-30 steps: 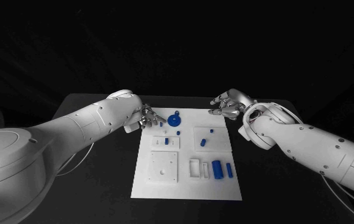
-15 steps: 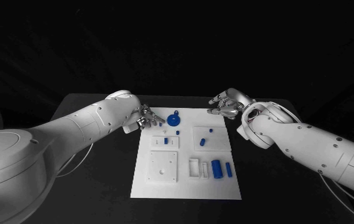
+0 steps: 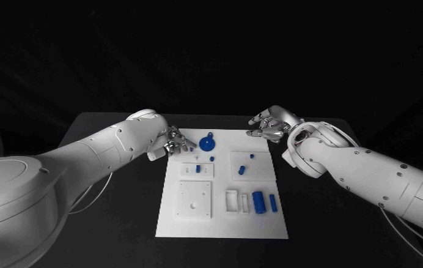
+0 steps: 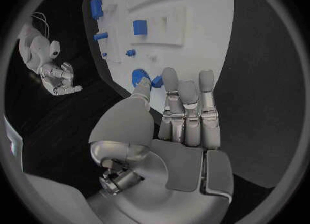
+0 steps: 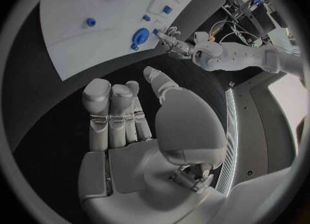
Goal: Assemble the parts on the task board
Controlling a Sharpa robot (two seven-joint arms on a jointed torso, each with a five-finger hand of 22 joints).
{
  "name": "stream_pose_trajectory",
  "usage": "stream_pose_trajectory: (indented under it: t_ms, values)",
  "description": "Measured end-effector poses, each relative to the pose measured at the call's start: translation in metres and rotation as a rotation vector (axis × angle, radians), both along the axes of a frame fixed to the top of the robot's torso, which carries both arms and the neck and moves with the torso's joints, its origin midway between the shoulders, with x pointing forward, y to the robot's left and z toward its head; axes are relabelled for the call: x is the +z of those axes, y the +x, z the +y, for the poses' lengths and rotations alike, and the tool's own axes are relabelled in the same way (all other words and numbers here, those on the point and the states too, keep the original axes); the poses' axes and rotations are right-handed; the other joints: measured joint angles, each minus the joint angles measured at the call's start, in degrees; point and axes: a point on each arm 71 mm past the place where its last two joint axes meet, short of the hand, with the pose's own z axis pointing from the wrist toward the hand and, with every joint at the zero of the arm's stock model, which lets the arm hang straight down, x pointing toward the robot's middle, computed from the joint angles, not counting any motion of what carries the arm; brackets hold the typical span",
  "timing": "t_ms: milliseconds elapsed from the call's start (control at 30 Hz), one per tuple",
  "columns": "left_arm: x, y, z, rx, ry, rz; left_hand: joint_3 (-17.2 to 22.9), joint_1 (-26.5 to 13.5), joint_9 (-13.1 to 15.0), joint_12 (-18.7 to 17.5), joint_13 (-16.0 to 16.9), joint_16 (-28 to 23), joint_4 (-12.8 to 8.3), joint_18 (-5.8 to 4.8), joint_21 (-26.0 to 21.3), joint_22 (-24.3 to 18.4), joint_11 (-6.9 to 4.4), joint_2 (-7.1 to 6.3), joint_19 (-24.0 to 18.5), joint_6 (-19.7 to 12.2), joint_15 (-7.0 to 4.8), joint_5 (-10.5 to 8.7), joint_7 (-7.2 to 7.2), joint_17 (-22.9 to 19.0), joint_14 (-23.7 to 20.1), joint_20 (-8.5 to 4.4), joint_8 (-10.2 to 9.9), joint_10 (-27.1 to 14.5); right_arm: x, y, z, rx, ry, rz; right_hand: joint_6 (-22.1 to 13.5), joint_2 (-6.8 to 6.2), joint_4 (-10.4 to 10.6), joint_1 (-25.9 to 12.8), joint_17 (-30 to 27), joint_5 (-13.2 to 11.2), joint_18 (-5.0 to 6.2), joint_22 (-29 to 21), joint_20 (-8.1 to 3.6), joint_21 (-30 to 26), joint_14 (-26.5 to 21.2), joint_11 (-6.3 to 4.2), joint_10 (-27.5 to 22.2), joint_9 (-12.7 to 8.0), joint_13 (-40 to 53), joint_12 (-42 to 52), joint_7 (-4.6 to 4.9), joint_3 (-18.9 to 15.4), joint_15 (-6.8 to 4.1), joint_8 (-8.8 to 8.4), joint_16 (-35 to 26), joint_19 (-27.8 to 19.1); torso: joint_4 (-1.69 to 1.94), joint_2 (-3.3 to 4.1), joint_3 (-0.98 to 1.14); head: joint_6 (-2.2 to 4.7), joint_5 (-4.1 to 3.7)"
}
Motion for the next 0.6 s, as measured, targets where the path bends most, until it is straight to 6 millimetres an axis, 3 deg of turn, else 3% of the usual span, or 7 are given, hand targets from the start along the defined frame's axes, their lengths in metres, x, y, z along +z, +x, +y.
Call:
stream_pose_trajectory:
  t_ms: [133,600]
  values:
    - [-0.0012,0.0004,0.0013,0.006,-0.003,-0.001,-0.4,0.1,0.0,0.0,0.0,0.0,-0.4,0.00,0.0,0.0,0.00,0.65,0.0,-0.1,0.00,0.00,0.12,-0.1,0.0,0.00,0.0,0.0,0.0001,0.0000,0.0008,0.001,0.001,0.000,0.0,0.00,0.0,0.0,0.0,0.0,0.00,0.0,0.00,0.0,0.0,0.00,0.0,0.0,0.0,0.0,0.00,0.0,0.00,0.00,0.0,0.0,0.02,-0.01,-0.01,-0.01,-0.08]
    - [-0.0017,0.0015,0.0001,0.012,-0.023,-0.008,-0.6,0.4,-0.2,0.0,0.0,0.0,-0.6,0.00,0.0,0.0,0.00,1.06,0.0,-0.2,0.00,0.00,0.20,-0.1,0.0,0.00,0.0,0.0,0.0004,0.0002,0.0022,0.003,0.001,0.001,0.0,0.00,0.2,0.0,0.0,0.2,0.00,0.0,0.00,0.0,0.0,0.00,0.0,0.0,0.0,0.0,0.00,0.2,0.00,0.00,0.0,0.0,0.03,-0.02,-0.04,0.04,-0.04]
